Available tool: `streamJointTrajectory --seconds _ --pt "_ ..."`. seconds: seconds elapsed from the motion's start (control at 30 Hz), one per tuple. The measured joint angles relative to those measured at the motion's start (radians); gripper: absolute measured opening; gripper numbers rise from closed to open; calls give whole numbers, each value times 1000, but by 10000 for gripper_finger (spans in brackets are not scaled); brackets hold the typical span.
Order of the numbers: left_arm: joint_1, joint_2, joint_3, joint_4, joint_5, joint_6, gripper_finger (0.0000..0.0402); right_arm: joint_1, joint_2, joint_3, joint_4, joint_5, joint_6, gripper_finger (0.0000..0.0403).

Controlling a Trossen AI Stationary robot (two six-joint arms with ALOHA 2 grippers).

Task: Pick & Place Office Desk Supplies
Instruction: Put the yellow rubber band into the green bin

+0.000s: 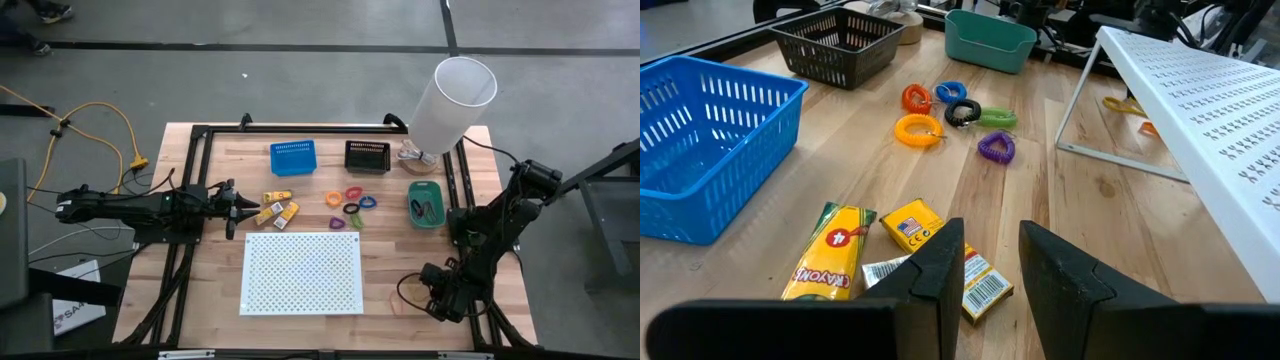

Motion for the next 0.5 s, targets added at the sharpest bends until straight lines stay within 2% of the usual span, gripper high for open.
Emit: streamJointTrajectory --seconds 0.13,0.33,0.5 --pt "0 0 0 0 0 0 95 1 -15 -3 0 27 -33 3" --pt "0 0 0 0 0 0 95 0 -80 -3 8 131 -111 3" --pt "0 0 0 0 0 0 95 0 -177 -2 6 276 -199 3"
